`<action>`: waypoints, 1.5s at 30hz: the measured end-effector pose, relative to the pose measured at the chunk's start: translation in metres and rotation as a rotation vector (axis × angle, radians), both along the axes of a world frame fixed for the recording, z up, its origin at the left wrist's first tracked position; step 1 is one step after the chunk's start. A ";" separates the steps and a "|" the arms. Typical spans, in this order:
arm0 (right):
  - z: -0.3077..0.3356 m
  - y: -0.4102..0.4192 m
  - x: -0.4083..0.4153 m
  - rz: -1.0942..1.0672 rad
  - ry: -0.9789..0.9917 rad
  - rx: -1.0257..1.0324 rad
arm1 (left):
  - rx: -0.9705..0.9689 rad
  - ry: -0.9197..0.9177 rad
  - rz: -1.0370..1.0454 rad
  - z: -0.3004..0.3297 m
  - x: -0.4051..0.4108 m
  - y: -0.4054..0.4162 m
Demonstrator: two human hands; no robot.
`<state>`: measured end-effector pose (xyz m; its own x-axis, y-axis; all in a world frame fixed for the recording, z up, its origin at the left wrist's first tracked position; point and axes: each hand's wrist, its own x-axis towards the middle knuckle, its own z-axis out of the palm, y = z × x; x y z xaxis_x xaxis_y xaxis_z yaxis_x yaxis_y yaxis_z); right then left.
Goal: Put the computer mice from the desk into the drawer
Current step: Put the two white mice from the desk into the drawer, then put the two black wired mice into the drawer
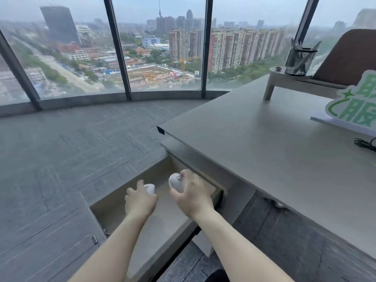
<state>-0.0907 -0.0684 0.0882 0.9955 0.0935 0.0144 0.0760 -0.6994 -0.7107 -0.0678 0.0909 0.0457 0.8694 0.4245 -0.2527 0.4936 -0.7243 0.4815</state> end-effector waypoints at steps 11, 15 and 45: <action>-0.093 0.054 0.044 0.077 0.302 -0.508 | -0.003 0.197 0.045 -0.071 -0.003 0.021; -0.112 0.059 0.053 0.085 0.363 -0.643 | 0.084 0.254 0.017 -0.083 0.001 0.017; 0.060 -0.482 -0.113 -1.090 -0.029 -0.451 | -0.359 -0.316 -1.000 0.103 -0.026 -0.500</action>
<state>-0.2039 -0.5504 0.1486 0.5526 -0.8034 0.2218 -0.7045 -0.5925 -0.3907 -0.0936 -0.4088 0.1485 0.8265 -0.5582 0.0729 -0.4174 -0.5208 0.7447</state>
